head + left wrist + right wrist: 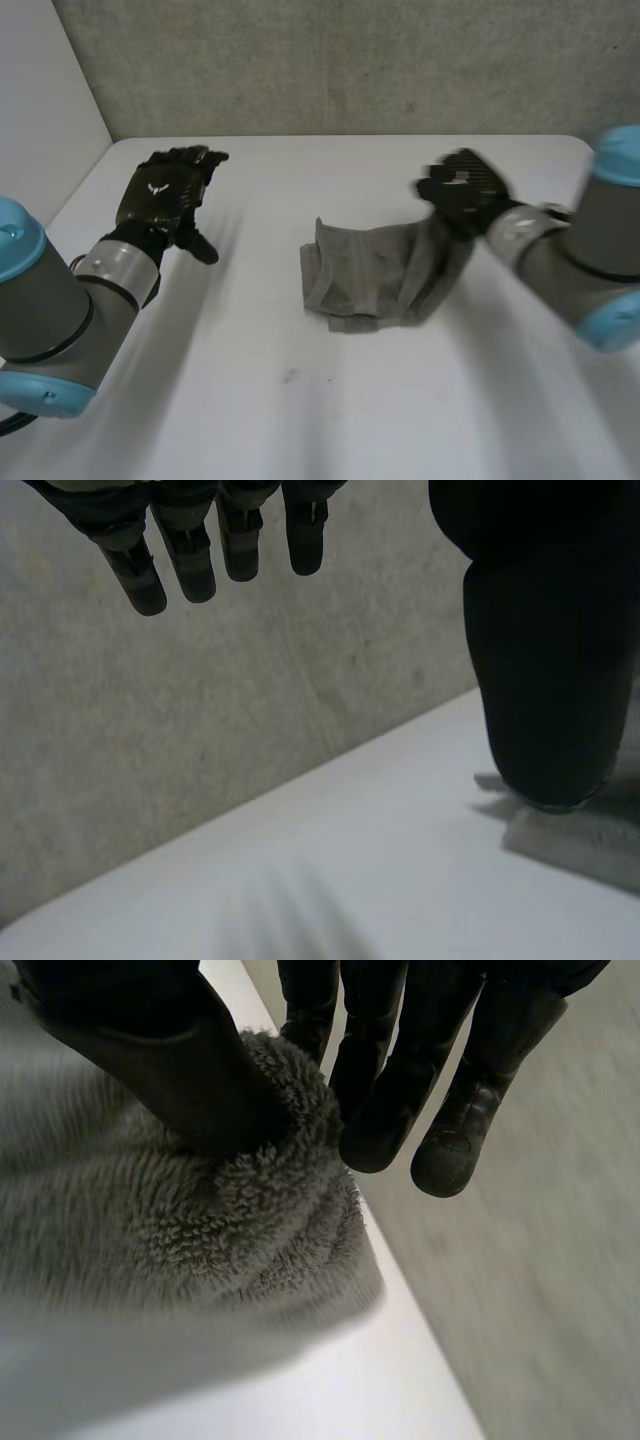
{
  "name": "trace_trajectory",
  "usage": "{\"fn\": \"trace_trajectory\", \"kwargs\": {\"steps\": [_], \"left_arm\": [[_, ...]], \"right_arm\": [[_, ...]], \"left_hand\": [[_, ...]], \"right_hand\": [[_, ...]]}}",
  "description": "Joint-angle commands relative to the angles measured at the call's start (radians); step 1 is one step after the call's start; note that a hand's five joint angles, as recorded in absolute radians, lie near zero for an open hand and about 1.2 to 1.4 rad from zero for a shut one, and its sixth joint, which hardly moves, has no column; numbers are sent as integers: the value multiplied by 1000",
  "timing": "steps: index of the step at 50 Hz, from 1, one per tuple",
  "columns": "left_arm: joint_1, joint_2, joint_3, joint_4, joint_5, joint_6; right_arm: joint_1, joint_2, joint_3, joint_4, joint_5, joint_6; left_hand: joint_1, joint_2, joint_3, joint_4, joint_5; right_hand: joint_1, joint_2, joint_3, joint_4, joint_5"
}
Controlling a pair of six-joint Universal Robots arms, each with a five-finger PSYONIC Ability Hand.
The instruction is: Fold the towel.
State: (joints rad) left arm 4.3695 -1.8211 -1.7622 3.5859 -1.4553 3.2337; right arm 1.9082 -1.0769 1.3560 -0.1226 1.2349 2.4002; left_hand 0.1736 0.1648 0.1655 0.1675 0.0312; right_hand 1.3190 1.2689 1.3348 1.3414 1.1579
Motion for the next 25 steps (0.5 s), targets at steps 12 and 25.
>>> {"fn": "trace_trajectory", "kwargs": {"steps": [12,25], "left_arm": [[-74,-52,265,-202,-11,-156],[-143,-173,455,-292,-14,-249]], "right_arm": [[362,234,-186,179,43,-199],[137,-41,-31,103,40,502]], "left_hand": [[1,10,9,7,-31],[5,13,13,11,-27]], "right_hand": [[-1144,-1094,-1160,-1167,-1158],[-1144,-1094,-1160,-1167,-1158]]}}
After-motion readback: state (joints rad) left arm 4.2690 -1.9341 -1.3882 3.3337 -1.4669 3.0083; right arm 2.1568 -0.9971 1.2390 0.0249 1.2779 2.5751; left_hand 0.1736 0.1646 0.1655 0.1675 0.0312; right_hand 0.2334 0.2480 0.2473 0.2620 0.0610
